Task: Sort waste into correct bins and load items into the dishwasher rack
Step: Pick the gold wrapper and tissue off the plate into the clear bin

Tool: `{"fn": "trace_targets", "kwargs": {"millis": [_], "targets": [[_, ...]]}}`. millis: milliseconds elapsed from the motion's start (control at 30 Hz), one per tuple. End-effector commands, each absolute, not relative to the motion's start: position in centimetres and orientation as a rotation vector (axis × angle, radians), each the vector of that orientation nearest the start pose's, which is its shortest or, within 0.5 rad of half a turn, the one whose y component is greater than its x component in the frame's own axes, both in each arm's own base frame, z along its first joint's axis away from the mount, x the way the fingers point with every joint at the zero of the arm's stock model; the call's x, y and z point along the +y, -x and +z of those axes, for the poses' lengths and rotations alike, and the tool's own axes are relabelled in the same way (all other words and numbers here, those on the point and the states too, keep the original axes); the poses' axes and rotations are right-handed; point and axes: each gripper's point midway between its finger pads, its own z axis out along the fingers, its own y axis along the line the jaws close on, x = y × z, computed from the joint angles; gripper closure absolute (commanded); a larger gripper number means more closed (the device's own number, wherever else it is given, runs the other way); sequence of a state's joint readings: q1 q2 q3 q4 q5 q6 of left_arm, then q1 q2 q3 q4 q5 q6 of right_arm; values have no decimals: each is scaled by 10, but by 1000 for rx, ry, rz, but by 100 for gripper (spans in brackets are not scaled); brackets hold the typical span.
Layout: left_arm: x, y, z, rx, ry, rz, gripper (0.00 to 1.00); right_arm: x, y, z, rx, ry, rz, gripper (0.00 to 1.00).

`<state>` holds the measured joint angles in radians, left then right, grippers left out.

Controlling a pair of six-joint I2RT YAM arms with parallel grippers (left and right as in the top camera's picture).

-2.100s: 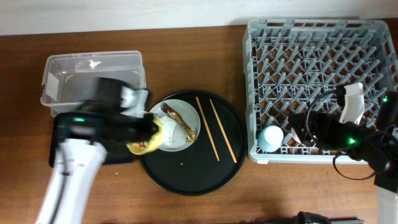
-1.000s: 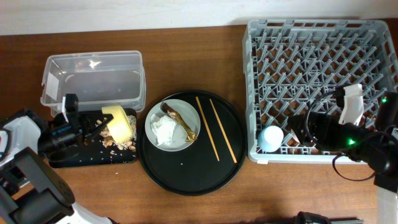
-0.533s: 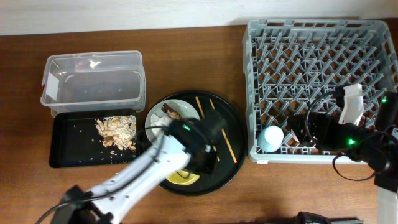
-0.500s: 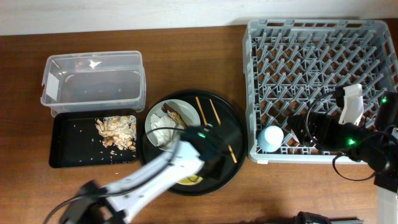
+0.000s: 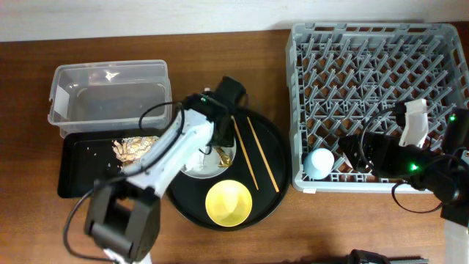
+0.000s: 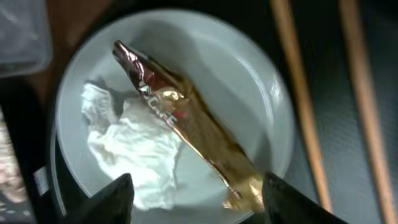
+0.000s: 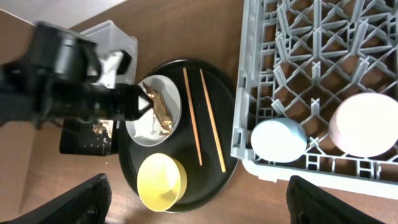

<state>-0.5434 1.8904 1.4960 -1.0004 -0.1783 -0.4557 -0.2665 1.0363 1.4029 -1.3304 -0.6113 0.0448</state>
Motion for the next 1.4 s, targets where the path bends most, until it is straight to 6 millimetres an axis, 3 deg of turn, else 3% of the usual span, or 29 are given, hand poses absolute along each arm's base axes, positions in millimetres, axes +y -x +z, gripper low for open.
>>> {"fn": "trace_targets", "kwargs": {"millis": [0,67,133,167,233,333,367,400,433,467,500,533,567,600,633,667,733,800,867,900,967,1033,1100,1200,1233,1267,1300,1333,1367], "targets": [[-195,-351,32,3069,-91,-85,47,40,-233,309,2401,-119,674,9],[-198,-344,15,3124,-94,-106,62,40,-233,309,2401,-119,674,9],[-201,-345,17,3124,-73,-119,92,41,-233,309,2402,-119,674,9],[-202,-347,20,3118,-72,-128,100,41,-233,309,2402,-119,674,9],[-209,-348,39,3115,-71,-183,99,41,-233,309,2402,-119,674,9],[-203,-363,108,2995,-118,-177,99,41,-233,309,2402,-119,674,9],[-186,-376,142,2914,-75,-123,99,41,-233,309,2402,-119,674,9],[-154,-397,179,2799,-18,-23,99,41,-233,309,2402,-120,674,9],[-111,-422,199,2693,56,124,100,41,-233,309,2402,-119,674,9],[-72,-444,206,2632,116,191,99,41,-233,309,2402,-120,674,9],[-52,-454,199,2639,135,172,99,41,-233,309,2402,-120,674,9],[-27,-470,179,2665,170,136,98,40,-233,309,2402,-119,673,9],[-14,-476,169,2671,207,141,81,40,-233,309,2402,-119,673,9],[6,-487,150,2679,264,155,71,41,-233,309,2402,-119,674,9],[11,-492,147,2670,279,157,34,40,-233,309,2402,-119,673,9],[15,-492,149,2666,288,158,6,40,-233,309,2402,-119,673,9],[8,-470,170,2727,272,139,1,41,-233,309,2403,-120,674,9],[-42,-421,188,2888,167,-92,16,41,-232,308,2406,-121,675,9],[-82,-380,182,3033,20,-103,27,41,-232,308,2408,-123,676,9],[-98,-369,177,3067,-53,-96,28,41,-232,308,2409,-123,676,9],[-119,-354,154,3093,-116,64,27,41,-231,307,2414,-126,679,9],[-131,-338,110,3131,-92,150,27,41,-231,307,2414,-125,679,9],[-129,-325,58,3153,-89,167,27,41,-231,307,2414,-121,677,9],[-120,-315,14,3143,-77,168,28,41,-231,307,2414,-121,677,9],[-118,-316,7,3128,-77,178,33,41,-231,307,2414,-121,677,9],[-119,-317,7,3121,-76,176,50,41,-231,307,2414,-121,677,9],[-120,-320,12,3119,-76,173,88,41,-231,307,2414,-121,677,9],[-121,-323,22,3117,-76,174,99,41,-231,307,2414,-121,677,9],[-123,-328,41,3109,-74,168,100,41,-231,307,2414,-121,677,9]]}}
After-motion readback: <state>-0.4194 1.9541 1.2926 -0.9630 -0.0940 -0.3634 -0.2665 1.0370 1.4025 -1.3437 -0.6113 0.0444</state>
